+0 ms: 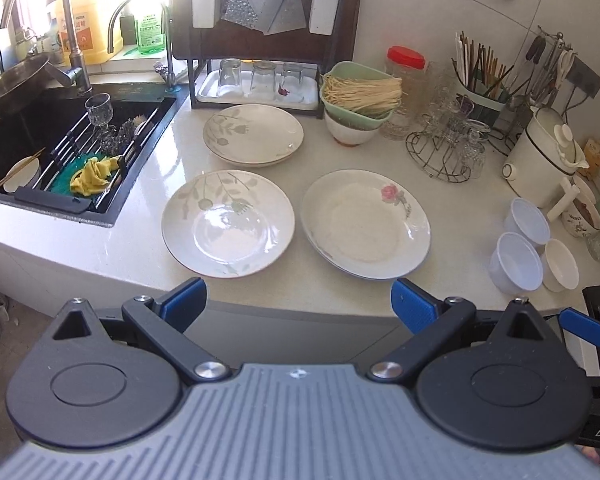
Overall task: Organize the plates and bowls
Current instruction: 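Move both tools toward the rim of the leaf-pattern plate beside the rose plate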
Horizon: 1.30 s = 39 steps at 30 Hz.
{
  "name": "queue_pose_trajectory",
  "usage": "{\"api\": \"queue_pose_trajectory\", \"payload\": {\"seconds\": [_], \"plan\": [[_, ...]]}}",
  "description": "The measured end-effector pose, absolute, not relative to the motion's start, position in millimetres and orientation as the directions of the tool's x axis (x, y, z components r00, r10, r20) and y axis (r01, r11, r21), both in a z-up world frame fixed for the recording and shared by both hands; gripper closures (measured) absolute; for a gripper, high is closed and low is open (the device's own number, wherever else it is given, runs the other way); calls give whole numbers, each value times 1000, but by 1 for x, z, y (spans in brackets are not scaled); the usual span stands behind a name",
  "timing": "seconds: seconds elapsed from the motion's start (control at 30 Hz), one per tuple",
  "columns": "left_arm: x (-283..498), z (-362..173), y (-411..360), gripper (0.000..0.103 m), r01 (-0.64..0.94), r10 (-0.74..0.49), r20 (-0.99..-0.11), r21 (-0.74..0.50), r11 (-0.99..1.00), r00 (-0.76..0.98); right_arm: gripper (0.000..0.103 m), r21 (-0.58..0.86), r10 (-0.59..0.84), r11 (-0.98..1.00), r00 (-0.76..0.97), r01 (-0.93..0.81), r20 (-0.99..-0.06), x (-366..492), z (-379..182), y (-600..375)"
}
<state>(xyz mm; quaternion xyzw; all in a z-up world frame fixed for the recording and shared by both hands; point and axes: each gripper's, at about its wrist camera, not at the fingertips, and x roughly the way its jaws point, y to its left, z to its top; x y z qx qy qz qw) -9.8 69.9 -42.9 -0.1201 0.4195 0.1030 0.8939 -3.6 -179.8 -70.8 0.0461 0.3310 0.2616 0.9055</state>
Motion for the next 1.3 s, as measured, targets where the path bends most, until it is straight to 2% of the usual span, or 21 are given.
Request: {"api": "queue_pose_trajectory", "payload": {"seconds": [0.37,0.57,0.77,0.93,1.3], "plan": [[22,-64,141,3,-201,19,-771,-143,969,637,0,264,464,884,653,-387,-599,0,-81,-125],[43,-74,172,3,-175,-37,-760,-197,965,648,0,278,445,895,650,-350,-616,11,-87,-99],[60,-84,201,3,-121,-74,-755,-199,973,652,0,261,428,903,672,-340,-605,27,-90,-59],[72,-93,233,3,-124,-53,-764,-172,977,643,0,282,438,899,659,-336,-612,47,-96,-29],[103,-124,282,3,-128,-79,-770,-205,970,633,0,320,453,892,620,-320,-641,85,-121,12]]}}
